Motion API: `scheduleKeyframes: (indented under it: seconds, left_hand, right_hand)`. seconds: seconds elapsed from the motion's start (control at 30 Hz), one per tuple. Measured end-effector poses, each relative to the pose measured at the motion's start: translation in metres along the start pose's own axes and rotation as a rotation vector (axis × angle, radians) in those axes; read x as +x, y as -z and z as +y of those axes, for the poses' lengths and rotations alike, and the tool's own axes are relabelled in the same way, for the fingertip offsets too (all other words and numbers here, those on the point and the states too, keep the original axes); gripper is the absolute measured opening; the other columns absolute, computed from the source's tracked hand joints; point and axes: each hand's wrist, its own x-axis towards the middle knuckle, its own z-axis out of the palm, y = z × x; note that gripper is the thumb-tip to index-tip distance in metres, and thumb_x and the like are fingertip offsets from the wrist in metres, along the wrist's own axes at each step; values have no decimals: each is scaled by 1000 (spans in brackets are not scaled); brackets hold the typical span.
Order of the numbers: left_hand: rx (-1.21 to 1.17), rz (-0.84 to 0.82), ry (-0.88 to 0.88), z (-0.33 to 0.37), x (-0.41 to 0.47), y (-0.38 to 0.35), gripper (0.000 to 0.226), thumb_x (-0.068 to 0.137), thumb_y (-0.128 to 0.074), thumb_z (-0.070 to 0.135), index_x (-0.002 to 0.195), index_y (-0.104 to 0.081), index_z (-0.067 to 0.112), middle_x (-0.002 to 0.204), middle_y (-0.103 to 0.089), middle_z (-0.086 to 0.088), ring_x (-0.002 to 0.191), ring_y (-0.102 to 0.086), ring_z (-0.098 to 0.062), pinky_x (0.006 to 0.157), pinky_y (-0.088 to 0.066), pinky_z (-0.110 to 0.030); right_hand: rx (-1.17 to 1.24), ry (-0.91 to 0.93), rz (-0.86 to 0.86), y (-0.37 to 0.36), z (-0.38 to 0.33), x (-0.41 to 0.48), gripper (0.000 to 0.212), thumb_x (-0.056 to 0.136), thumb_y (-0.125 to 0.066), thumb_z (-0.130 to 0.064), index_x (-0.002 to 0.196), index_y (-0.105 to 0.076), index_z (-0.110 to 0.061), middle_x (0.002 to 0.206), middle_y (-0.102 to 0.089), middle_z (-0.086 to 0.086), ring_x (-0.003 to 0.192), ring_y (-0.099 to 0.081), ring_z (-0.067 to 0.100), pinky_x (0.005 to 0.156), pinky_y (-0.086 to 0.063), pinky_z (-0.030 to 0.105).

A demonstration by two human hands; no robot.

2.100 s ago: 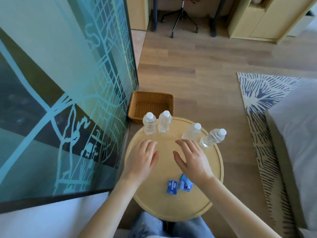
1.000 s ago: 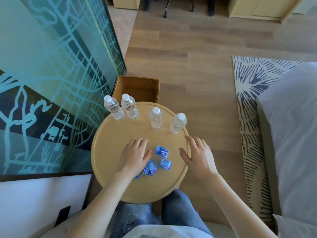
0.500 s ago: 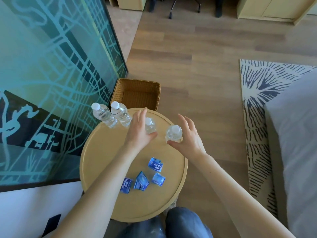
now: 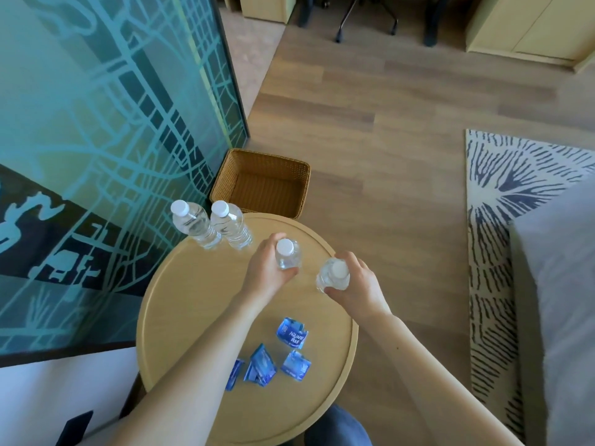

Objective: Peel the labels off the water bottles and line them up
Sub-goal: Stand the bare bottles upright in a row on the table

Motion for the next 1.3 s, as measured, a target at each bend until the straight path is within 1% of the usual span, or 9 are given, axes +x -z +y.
scheduleKeyframes:
  seconds: [0.13, 0.23, 0.33, 0.53, 0.8, 1.0, 1.1, 1.23, 1.3]
  left_hand:
    - [4, 15, 1, 3, -5, 4, 69, 65, -92, 17, 126, -58, 14, 116, -68, -3, 106, -63, -20, 79, -37, -16]
    - [10, 15, 13, -1, -18, 10, 67, 65, -91, 20, 124, -59, 15, 112, -69, 1, 100, -63, -17, 74, -35, -14]
    - [-10, 40, 33, -11, -35, 25, 68, 64, -92, 22, 123, -60, 15, 112, -69, 5, 97, -60, -10, 79, -38, -16]
    - [11, 81, 39, -42, -60, 74, 65, 66, -91, 28, 123, -61, 17, 110, -71, 7, 99, -65, -11, 80, -43, -19]
    - [82, 124, 33, -85, -49, 135, 64, 67, -89, 22, 124, -60, 16, 112, -71, 4, 103, -67, -15, 80, -44, -19]
    - [11, 115, 47, -104, -29, 158, 65, 70, -89, 21, 127, -60, 15, 118, -71, 1, 109, -66, -18, 90, -53, -31]
    - [-41, 83, 54, -108, -21, 164, 63, 72, -88, 18, 129, -59, 15, 120, -70, 1, 112, -65, -18, 94, -52, -36]
    - [-102, 52, 65, -113, -13, 166, 62, 72, -87, 14, 127, -59, 17, 119, -71, 3, 111, -65, -19, 94, -53, -39]
    - [-112, 56, 61, -115, -10, 165, 62, 71, -88, 13, 126, -60, 16, 119, -70, 3, 110, -65, -19, 93, -53, -38]
  right_hand:
    - [82, -62, 21, 0, -1, -1, 53, 71, -86, -19, 108, -51, -34, 100, -56, -18, 92, -54, 10, 66, -36, 9]
    - [112, -81, 8, -2, -6, -6, 54, 72, -84, -19, 117, -57, -29, 107, -61, -13, 99, -57, 14, 74, -42, 16]
    - [108, -60, -10, -7, -19, -15, 59, 74, -83, -20, 126, -57, -29, 110, -60, -13, 102, -56, 14, 80, -43, 20]
    - [91, -8, -9, -31, -67, -22, 62, 73, -84, -26, 127, -56, -35, 107, -58, -17, 96, -52, 8, 70, -36, 6]
    - [141, 29, -21, -90, -134, 0, 59, 73, -84, -22, 127, -59, -27, 101, -60, -12, 94, -56, 13, 77, -40, 19]
    - [149, 25, 5, -122, -158, 19, 53, 72, -82, -20, 121, -61, -28, 89, -61, -20, 83, -56, 9, 65, -37, -1]
    - [129, 10, 16, -134, -164, 28, 54, 72, -82, -20, 121, -60, -28, 91, -62, -14, 81, -55, 9, 65, -38, -1]
    - [125, -15, 8, -144, -165, 34, 56, 72, -82, -20, 122, -59, -31, 88, -60, -20, 82, -57, -9, 67, -38, -1]
    - [120, -27, 9, -147, -165, 35, 58, 72, -83, -21, 124, -59, -32, 92, -62, -17, 82, -56, -6, 67, -38, -2]
